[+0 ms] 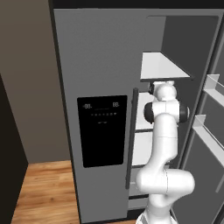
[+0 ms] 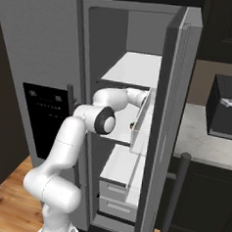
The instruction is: Take the cake and donut from the fridge and place them on the empty tray on the dining counter.
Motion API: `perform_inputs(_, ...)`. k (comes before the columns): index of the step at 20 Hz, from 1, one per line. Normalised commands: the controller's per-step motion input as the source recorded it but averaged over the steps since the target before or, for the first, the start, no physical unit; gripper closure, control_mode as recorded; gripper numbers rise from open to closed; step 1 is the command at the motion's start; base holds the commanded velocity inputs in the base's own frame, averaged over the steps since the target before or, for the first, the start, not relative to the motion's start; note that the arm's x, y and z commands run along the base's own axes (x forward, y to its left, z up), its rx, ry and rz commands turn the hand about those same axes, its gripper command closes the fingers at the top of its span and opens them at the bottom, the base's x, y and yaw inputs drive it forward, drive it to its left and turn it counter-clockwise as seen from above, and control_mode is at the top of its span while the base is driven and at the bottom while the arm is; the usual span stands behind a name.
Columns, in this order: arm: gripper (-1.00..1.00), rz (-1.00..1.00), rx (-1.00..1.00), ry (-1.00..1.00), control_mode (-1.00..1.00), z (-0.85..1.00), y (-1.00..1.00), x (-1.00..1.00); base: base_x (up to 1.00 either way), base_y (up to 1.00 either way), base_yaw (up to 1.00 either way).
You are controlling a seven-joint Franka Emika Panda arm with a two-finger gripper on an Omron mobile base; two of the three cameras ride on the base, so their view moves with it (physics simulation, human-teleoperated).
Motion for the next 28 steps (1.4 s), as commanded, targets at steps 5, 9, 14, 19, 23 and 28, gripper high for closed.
perform_inputs(5,1.0,0.0,0.01,0.05,-1.0,-0.79,0.15,-0.29,0.0,0.0,0.0)
perform_inputs(9,1.0,0.04,0.0,0.09,-1.0,-0.88,0.28,-0.47,0.0,0.0,0.0)
perform_inputs(14,1.0,0.06,0.0,0.0,-1.0,-0.59,0.41,-0.65,0.0,0.0,0.0)
perform_inputs(19,1.0,0.06,0.0,0.0,-1.0,-0.7,0.3,-0.99,0.0,0.0,0.0)
perform_inputs(23,1.0,0.06,-0.01,0.0,-1.0,-0.98,0.43,-1.0,0.0,0.0,0.0)
perform_inputs(28,1.0,0.09,-0.02,0.01,-1.0,-1.0,0.58,-1.0,0.0,0.0,0.0)
